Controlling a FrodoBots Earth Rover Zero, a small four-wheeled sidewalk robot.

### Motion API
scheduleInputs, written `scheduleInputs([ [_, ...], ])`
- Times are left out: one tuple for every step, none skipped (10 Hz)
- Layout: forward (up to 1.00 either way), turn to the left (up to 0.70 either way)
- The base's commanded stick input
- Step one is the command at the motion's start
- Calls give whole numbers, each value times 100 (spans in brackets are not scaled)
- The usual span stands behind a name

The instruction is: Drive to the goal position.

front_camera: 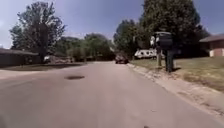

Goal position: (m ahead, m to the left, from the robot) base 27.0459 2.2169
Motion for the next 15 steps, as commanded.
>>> scheduleInputs([
  [70,0],
  [70,0],
  [70,0],
  [70,0],
  [70,0],
  [70,0],
  [70,0],
  [70,0],
  [70,0],
  [70,0],
  [70,0],
  [70,0],
  [70,0],
  [70,0],
  [70,0],
])
